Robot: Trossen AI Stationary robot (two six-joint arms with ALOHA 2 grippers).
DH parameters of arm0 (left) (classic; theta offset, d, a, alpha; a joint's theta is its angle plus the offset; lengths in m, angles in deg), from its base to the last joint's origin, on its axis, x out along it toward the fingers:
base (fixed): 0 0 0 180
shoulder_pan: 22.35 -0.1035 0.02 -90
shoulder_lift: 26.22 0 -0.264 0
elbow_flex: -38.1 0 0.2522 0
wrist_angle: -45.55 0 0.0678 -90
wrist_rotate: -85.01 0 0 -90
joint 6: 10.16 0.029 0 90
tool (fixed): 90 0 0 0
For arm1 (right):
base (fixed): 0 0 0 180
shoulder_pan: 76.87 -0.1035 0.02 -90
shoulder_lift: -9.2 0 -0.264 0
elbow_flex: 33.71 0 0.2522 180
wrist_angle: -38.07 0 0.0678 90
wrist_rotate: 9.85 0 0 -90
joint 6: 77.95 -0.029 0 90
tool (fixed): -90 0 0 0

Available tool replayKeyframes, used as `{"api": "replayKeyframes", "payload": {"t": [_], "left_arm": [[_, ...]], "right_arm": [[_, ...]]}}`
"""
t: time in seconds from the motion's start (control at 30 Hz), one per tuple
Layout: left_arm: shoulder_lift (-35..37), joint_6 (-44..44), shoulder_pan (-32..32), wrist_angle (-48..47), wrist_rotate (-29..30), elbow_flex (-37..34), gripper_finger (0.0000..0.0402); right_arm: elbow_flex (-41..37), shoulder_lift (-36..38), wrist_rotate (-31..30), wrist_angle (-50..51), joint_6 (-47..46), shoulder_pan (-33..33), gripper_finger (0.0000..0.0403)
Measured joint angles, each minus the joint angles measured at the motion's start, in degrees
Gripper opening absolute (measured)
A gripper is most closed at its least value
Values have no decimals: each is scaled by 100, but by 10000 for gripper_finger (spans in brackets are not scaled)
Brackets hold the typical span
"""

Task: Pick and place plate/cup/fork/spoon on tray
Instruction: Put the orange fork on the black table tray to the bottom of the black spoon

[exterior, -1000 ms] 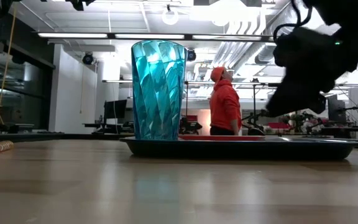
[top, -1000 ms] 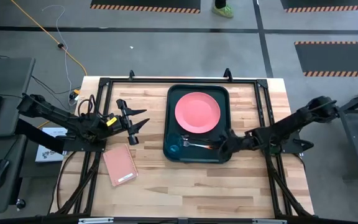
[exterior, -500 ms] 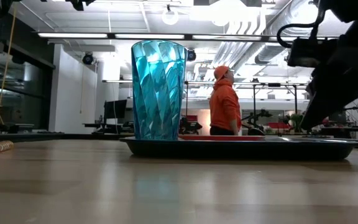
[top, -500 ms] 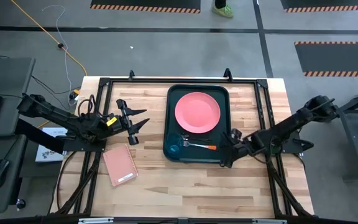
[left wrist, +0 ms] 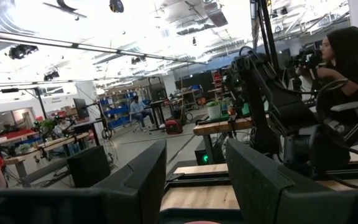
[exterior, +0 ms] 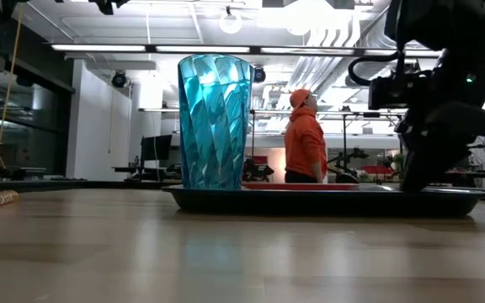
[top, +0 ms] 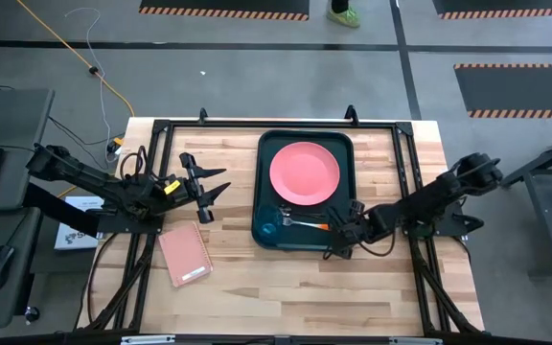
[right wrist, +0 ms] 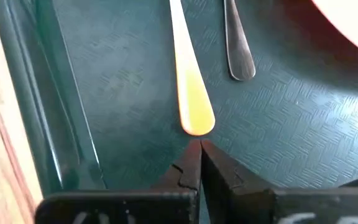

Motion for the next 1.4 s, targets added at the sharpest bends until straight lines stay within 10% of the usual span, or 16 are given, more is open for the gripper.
{"api": "replayKeyframes", "payload": {"t": [1.4], "left_arm": [[1, -81, 2, 3, 0, 0, 156]], "right_arm": [[20, -271, 14, -110, -756, 26, 0]]}}
